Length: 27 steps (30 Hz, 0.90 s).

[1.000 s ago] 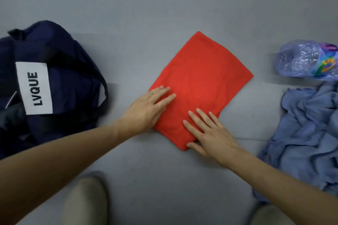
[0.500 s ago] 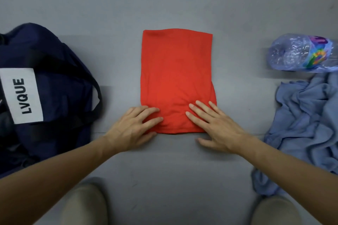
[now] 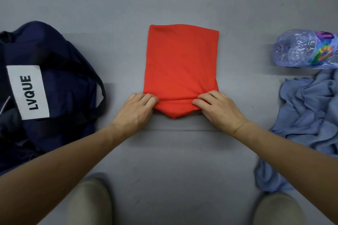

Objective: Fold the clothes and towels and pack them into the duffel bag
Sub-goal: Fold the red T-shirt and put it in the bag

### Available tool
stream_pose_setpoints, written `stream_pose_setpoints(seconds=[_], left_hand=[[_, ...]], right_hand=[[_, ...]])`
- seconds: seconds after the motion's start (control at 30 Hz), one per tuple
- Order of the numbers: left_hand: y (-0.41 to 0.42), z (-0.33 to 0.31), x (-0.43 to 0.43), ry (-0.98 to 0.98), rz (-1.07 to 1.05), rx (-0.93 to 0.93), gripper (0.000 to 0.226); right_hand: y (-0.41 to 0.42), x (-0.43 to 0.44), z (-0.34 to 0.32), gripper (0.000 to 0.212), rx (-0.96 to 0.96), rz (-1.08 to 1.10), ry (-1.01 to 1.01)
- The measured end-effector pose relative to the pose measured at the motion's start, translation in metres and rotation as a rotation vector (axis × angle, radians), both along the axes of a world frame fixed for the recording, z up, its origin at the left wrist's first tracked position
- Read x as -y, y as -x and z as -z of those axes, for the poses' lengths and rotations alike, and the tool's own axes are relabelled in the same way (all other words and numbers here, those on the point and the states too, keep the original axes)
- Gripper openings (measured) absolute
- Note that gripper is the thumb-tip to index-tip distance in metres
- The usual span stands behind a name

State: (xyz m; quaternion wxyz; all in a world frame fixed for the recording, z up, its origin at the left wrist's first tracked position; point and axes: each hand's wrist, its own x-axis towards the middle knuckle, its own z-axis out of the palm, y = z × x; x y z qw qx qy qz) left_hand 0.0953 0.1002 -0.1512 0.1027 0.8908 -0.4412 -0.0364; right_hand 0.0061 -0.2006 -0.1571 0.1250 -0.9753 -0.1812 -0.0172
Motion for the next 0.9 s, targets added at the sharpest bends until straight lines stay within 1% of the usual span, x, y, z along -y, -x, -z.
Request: stream_pose_setpoints(seconds=[0.1,0.17,0.23,0.3,0.37,0.43,0.47,0.5,0.53,0.57,0.6,0.63,0.67,0.7,0.73,0.8,0.83,0.9], left_hand=[[-0.004,-0.015,0.005,0.011,-0.081,-0.103,0.027],[-0.003,-0.027,0.009,0.063,-0.16,-0.191,0.026],[-0.002,-0.037,0.014,0.13,-0.291,-0.287,0.022],[-0.006,-0.038,0.022,0.185,-0.414,-0.349,0.02],[-0.016,-0.036,0.032,0.187,-0.492,-0.383,0.03],[-0.026,-0.029,0.041,0.126,-0.561,-0.401,0.043],[-0.031,-0.025,0.044,0.082,-0.604,-0.394,0.047],[-0.033,-0.022,0.046,0.054,-0.637,-0.372,0.049],[-0.034,-0.022,0.048,0.048,-0.636,-0.31,0.049],[-0.033,-0.022,0.049,0.06,-0.576,-0.198,0.046],[-0.03,-0.023,0.051,0.074,-0.459,-0.071,0.042],[-0.026,-0.022,0.051,0.091,-0.308,0.04,0.039],[-0.022,-0.019,0.05,0.099,-0.148,0.095,0.038],[-0.017,-0.014,0.048,0.074,-0.019,0.07,0.042],[-0.012,-0.007,0.044,0.013,0.053,0.003,0.05],[-0.008,0.007,0.032,-0.151,0.069,-0.119,0.071],[-0.008,0.011,0.027,-0.198,0.056,-0.14,0.075],[-0.014,0.012,0.024,-0.203,0.047,-0.14,0.072]], right_hand=[[-0.002,-0.005,-0.016,0.04,-0.068,0.088,-0.094],[-0.001,-0.006,-0.031,0.04,-0.111,0.185,-0.231],[-0.001,-0.006,-0.045,0.042,-0.175,0.29,-0.381],[-0.007,-0.003,-0.047,0.045,-0.213,0.361,-0.429],[-0.016,0.0,-0.039,0.046,-0.21,0.401,-0.338],[-0.023,0.003,-0.031,0.047,-0.167,0.401,-0.125],[-0.025,0.003,-0.029,0.048,-0.117,0.374,-0.031],[-0.025,0.002,-0.028,0.048,-0.056,0.331,0.022],[-0.025,0.0,-0.027,0.048,0.002,0.265,0.043],[-0.023,-0.003,-0.026,0.048,0.025,0.179,0.062],[-0.019,-0.006,-0.022,0.052,-0.008,0.1,0.097],[-0.015,-0.008,-0.017,0.06,-0.09,0.053,0.139],[-0.011,-0.006,-0.01,0.069,-0.186,0.042,0.177],[-0.008,-0.002,-0.004,0.077,-0.261,0.051,0.204],[-0.006,0.004,0.001,0.081,-0.304,0.06,0.218],[-0.007,0.013,0.004,0.085,-0.338,0.05,0.23],[-0.008,0.016,0.004,0.085,-0.344,0.043,0.229],[-0.012,0.016,0.001,0.081,-0.329,0.038,0.223]])
